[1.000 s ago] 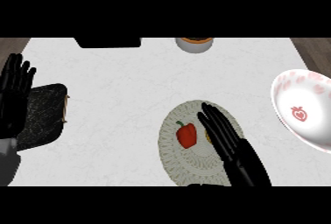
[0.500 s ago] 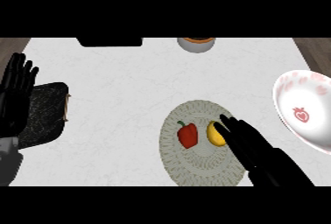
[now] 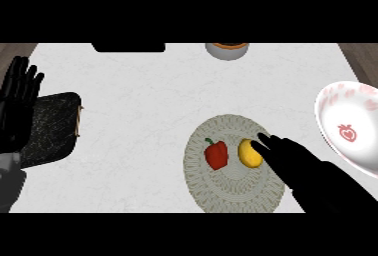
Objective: Pick the lemon from the placemat and place it in the bowl
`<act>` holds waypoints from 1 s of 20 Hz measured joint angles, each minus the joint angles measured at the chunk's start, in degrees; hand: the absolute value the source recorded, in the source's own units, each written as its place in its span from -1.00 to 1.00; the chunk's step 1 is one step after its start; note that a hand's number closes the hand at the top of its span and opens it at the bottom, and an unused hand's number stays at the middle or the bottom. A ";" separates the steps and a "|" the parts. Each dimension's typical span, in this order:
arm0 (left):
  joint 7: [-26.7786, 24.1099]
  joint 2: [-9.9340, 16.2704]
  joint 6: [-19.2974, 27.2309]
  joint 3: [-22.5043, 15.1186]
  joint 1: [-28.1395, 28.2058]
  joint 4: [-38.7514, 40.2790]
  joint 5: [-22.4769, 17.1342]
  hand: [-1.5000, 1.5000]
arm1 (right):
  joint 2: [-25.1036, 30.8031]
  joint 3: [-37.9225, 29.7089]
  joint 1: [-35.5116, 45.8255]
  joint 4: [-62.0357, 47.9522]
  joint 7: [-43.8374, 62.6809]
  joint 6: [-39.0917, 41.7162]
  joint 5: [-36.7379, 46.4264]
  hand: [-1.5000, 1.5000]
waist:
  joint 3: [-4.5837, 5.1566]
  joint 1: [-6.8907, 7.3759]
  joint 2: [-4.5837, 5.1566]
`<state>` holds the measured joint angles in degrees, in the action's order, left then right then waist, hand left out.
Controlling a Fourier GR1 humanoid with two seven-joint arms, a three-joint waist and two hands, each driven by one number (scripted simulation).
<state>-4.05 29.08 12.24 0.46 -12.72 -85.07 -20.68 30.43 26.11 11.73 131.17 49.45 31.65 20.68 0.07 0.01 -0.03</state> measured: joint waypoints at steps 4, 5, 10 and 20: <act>0.35 -1.18 -0.79 0.54 0.52 -0.82 1.01 0.00 | -1.88 -0.58 0.81 -3.01 -0.61 1.84 0.48 -1.00 | -0.03 0.12 -0.01; 0.82 -1.54 -0.72 0.51 0.13 -1.11 1.25 0.00 | -2.29 -0.14 0.41 -4.57 -1.73 1.64 2.04 -1.00 | -0.04 0.11 0.00; -0.66 -2.42 -3.02 2.45 0.27 1.05 2.01 0.00 | -5.12 0.70 0.14 -11.93 -5.92 1.17 7.10 -1.00 | -0.07 0.09 0.05; 1.00 -4.20 -4.88 5.04 -0.91 0.87 4.59 0.00 | -7.67 -1.94 -2.52 -22.98 -17.44 -2.37 15.48 -1.00 | -0.08 0.05 0.04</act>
<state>-3.05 24.88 7.35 5.50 -13.63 -84.20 -16.08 22.76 24.17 9.21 108.19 32.01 29.28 36.15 -0.01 0.06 0.01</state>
